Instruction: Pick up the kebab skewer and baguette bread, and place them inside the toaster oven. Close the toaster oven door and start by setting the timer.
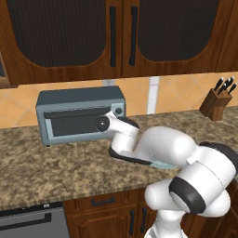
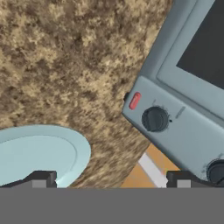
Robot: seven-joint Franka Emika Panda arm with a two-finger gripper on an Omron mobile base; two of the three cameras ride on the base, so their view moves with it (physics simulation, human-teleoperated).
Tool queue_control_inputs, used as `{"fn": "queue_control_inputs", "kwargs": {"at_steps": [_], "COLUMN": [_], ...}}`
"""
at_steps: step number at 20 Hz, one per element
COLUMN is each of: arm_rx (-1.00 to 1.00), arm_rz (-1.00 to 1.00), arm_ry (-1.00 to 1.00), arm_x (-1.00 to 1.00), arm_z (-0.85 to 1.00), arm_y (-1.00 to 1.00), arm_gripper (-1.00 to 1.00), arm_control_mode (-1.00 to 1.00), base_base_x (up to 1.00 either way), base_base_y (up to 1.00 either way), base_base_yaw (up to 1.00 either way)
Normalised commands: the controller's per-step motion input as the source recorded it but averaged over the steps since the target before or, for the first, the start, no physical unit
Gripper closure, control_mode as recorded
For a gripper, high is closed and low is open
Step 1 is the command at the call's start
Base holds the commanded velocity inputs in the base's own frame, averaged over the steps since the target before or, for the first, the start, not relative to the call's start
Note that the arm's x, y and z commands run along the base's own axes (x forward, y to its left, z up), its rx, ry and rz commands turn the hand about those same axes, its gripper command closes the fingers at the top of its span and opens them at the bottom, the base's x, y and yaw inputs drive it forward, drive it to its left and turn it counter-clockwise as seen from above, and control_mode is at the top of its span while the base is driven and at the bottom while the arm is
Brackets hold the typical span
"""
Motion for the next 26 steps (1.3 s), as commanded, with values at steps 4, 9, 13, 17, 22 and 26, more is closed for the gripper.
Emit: {"fn": "queue_control_inputs", "kwargs": {"at_steps": [4,9,13,17,22,26], "arm_rx": [-0.04,-0.01,-0.1,-0.18,-0.18,-0.1], "arm_rz": [0.21,0.25,0.14,0.01,0.0,0.0], "arm_ry": [-0.07,-0.07,-0.16,-0.17,-0.12,-0.08], "arm_x": [0.1,0.38,0.3,0.03,0.0,0.01], "arm_z": [-0.26,-0.12,-0.09,-0.24,-0.26,-0.05], "arm_y": [-0.02,-0.09,0.01,0.12,0.0,0.0], "arm_gripper": [-1.0,-1.0,-1.0,-1.0,-1.0,-1.0], "arm_control_mode": [-1.0,-1.0,-1.0,-1.0,-1.0,-1.0], "base_base_x": [0.0,0.0,0.0,0.0,0.0,0.0], "base_base_y": [0.0,0.0,0.0,0.0,0.0,0.0], "base_base_yaw": [0.0,0.0,0.0,0.0,0.0,0.0]}}
